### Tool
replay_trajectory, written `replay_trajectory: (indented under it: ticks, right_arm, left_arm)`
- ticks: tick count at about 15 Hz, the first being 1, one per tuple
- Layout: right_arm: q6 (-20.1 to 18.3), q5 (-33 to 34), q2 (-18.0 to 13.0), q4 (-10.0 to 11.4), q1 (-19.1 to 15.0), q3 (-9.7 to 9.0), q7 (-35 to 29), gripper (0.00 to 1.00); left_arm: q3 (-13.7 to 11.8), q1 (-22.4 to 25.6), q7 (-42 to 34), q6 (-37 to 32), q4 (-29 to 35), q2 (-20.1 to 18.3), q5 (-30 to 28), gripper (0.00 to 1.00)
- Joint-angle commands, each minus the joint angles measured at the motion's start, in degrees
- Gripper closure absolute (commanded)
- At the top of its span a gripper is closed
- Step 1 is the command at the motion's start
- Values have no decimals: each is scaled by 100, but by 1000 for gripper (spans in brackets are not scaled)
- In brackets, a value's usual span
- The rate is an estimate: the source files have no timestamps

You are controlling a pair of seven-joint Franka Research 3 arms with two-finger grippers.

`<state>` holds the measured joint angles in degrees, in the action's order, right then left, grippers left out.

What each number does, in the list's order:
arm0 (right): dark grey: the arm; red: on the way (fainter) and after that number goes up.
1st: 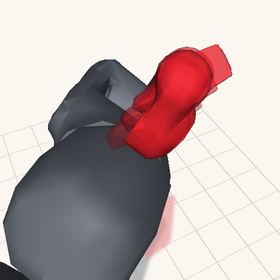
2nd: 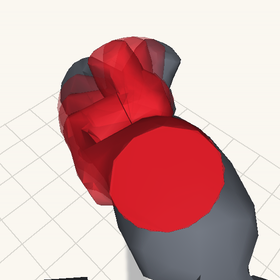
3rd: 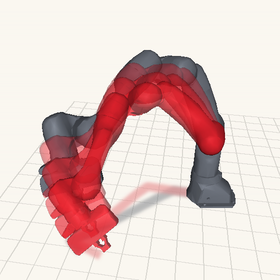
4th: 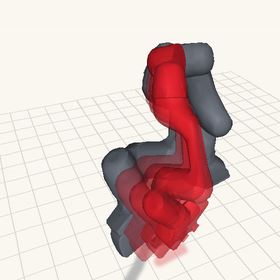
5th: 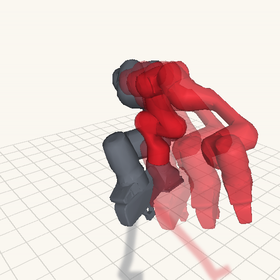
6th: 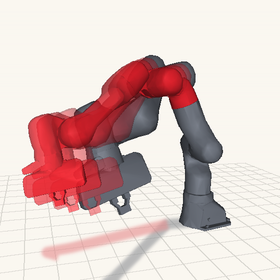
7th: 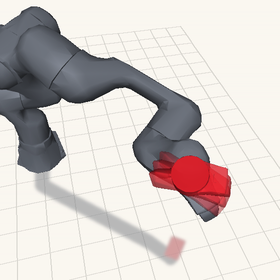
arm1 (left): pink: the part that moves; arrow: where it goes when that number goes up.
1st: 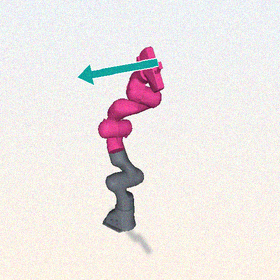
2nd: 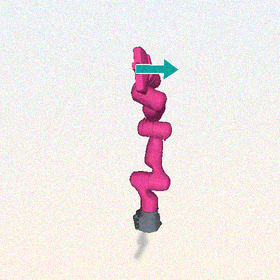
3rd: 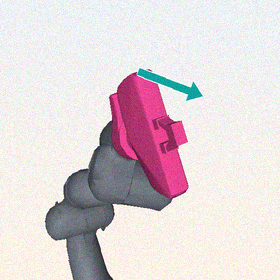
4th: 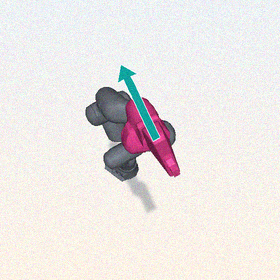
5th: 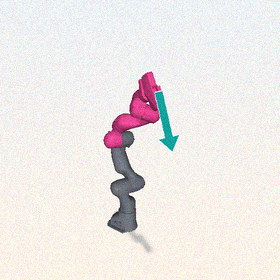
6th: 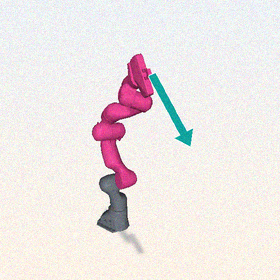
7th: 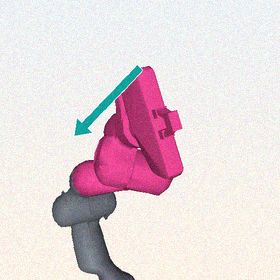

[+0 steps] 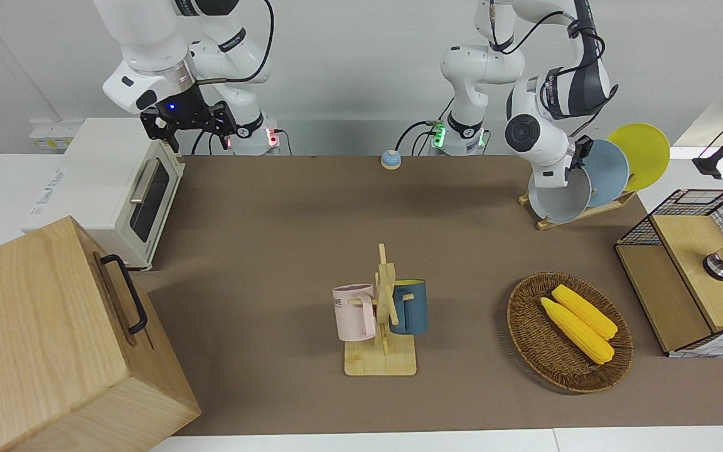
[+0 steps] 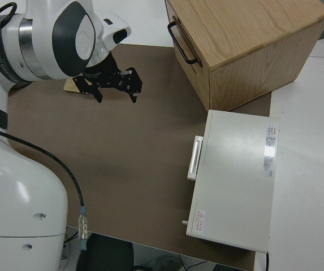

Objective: Pick gray plate from table and place it on lower plate rack with left arm
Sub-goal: 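Lower the gray plate into the rack's lower slot and release it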

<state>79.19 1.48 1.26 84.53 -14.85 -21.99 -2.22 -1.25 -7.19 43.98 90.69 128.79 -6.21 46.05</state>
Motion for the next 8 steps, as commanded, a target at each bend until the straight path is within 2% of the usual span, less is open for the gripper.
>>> replay_trajectory:
  ticks: [1,3,8]
  right_arm:
    - [-70,28,-12,-41,-132,-121,-68,17]
    - [-62,37,-12,-41,-132,-113,-68,17]
    - [-62,28,-12,-41,-132,-121,-68,17]
  left_arm:
    - [-24,-19,137,89,146,-38,149,557]
    - [-24,-19,76,115,146,-47,149,22]
    - [-33,-2,-160,124,85,-82,27,5]
